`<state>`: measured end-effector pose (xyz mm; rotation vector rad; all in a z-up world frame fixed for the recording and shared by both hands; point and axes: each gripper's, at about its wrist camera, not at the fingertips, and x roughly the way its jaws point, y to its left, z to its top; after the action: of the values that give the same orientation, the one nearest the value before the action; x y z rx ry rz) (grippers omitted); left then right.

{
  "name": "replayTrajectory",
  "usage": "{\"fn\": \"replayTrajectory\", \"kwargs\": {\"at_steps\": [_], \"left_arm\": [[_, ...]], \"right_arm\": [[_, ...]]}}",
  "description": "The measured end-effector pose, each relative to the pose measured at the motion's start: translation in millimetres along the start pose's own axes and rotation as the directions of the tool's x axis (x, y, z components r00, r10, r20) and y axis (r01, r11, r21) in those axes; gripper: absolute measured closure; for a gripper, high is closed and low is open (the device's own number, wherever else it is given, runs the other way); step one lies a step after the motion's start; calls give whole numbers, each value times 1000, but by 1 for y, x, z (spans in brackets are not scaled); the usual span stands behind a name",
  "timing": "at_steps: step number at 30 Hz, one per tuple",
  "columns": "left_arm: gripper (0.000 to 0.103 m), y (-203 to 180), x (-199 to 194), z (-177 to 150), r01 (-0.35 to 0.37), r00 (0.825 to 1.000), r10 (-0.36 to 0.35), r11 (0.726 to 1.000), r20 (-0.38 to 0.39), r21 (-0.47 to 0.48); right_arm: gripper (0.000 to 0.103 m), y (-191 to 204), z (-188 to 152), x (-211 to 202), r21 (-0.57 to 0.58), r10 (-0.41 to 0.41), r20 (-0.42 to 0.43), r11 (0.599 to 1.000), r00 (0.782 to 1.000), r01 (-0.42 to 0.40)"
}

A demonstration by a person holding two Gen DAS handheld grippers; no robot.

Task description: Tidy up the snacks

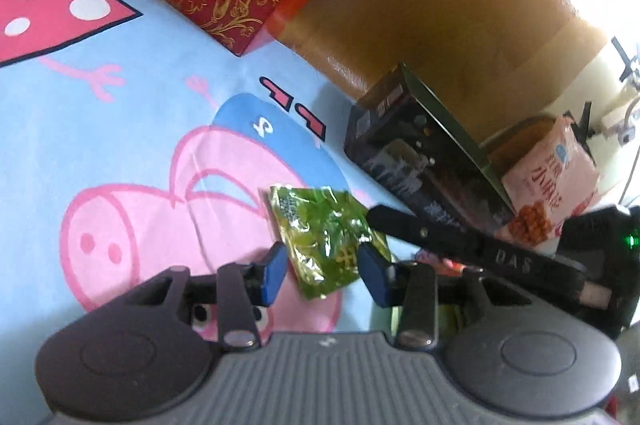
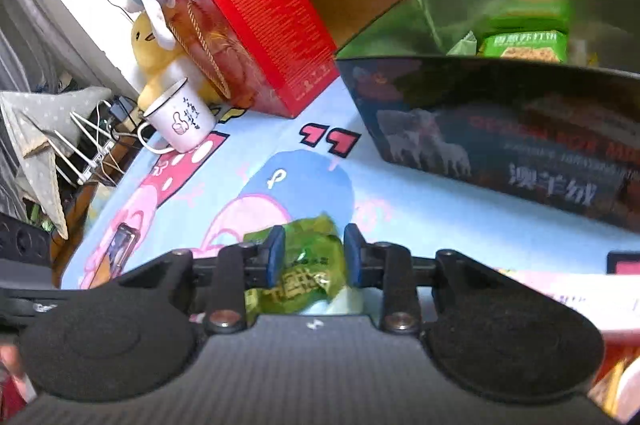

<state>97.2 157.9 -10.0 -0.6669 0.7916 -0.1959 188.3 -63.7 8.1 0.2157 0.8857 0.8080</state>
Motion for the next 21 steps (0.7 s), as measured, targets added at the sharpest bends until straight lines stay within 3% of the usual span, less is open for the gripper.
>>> {"fn": "replayTrajectory", "kwargs": {"at_steps": [4,6,9,10,13,14,16,18,19,21], "left_arm": [[67,8,0,1,28,1000,-27,999,7,-23],[68,9,-1,1,30,1000,-30,999,7,-26],[68,8,-3,1,34,999,-34,999,9,-25],[69,9,-4,1,34,999,-34,999,10,-26],[69,10,-5,0,37,999,-37,999,12,-31],[69,10,-5,0,38,999,-38,999,14,-31],[69,10,-5,-1,39,999,-39,999,18,-26],[69,10,-5,-1,38,999,-38,999,22,-20],[69,10,-5,-1,37,999,-37,999,23,-18],[69,10,-5,-1,38,999,-37,999,23,-19]], "right_arm": [[66,-2,-7,-11,22,43,8,999,999,-43],[66,-4,-9,-19,37,108,38,993,993,-109],[67,-3,-10,-29,36,253,88,966,963,-257],[67,0,-10,-27,25,246,85,968,966,-248],[66,7,-11,-13,-27,95,42,995,995,-94],[66,5,-12,-8,-21,76,17,997,997,-76],[66,-1,-18,2,1,82,-28,997,996,-82],[67,1,-20,-1,-26,81,-15,996,997,-81],[76,4,-21,0,-30,83,-26,996,996,-84],[78,7,-23,-1,-42,83,-24,996,996,-84]]}}
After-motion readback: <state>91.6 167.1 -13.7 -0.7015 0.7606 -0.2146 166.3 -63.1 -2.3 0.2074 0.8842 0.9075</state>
